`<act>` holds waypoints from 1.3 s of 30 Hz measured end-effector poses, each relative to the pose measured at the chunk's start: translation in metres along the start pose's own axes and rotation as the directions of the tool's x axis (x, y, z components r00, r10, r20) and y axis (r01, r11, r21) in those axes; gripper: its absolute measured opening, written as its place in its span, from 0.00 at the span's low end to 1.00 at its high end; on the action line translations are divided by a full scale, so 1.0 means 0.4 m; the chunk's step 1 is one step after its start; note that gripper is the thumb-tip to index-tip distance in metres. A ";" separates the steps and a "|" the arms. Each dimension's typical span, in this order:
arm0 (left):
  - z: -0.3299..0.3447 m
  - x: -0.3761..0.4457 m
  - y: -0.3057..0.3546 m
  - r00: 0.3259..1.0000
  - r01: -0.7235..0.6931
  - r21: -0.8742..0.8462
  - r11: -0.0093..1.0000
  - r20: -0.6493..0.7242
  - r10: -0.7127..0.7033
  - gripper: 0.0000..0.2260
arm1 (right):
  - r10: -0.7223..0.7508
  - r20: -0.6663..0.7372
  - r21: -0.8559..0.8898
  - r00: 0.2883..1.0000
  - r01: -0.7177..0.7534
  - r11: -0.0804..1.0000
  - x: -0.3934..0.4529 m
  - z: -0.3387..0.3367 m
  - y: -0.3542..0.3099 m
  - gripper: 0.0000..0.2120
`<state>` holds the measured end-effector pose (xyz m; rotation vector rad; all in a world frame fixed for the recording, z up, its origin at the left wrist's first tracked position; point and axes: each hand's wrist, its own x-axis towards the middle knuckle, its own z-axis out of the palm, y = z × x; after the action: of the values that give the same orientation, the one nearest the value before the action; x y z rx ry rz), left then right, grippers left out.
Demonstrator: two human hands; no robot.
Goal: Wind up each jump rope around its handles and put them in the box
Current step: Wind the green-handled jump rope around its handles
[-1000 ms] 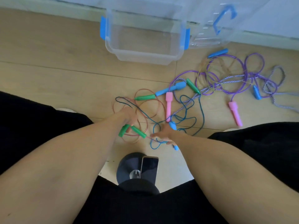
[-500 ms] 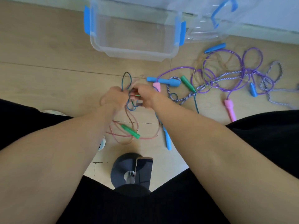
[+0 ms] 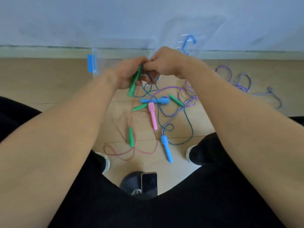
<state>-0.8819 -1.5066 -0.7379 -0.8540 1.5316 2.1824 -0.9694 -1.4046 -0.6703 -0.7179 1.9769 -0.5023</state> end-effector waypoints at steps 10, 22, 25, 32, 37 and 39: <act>0.101 -0.265 0.264 0.982 -0.152 0.722 0.675 0.030 0.189 0.07 | -0.070 -0.111 0.223 0.991 0.094 0.970 -0.321 -0.208 0.007 0.12; 0.098 -0.263 0.275 0.989 0.045 0.996 0.075 -0.055 0.136 0.16 | 0.311 -0.084 -0.257 0.947 -0.322 0.911 -0.164 -0.129 0.225 0.06; 0.081 -0.192 0.243 0.993 0.088 0.996 0.009 -0.088 0.078 0.15 | 0.431 -0.089 -0.338 0.898 -0.434 0.835 -0.084 -0.071 0.309 0.06; 0.072 -0.043 0.191 1.000 0.015 0.998 0.054 -0.016 0.024 0.16 | 0.455 -0.162 -0.253 0.876 -0.483 0.839 0.132 0.108 0.541 0.20; 0.075 0.011 0.170 0.998 0.019 0.999 0.051 -0.016 -0.061 0.11 | 0.405 -0.242 -0.252 0.882 -0.460 0.851 0.210 0.206 0.624 0.22; 0.085 0.019 0.171 0.997 0.016 0.998 0.058 -0.012 -0.082 0.11 | 0.403 -0.300 -0.292 0.865 -0.485 0.824 0.215 0.245 0.662 0.20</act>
<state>-0.9373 -1.5002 -0.6850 -0.2613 2.3213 0.4892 -0.9905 -1.2702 -0.9321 -0.3923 2.3944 0.0756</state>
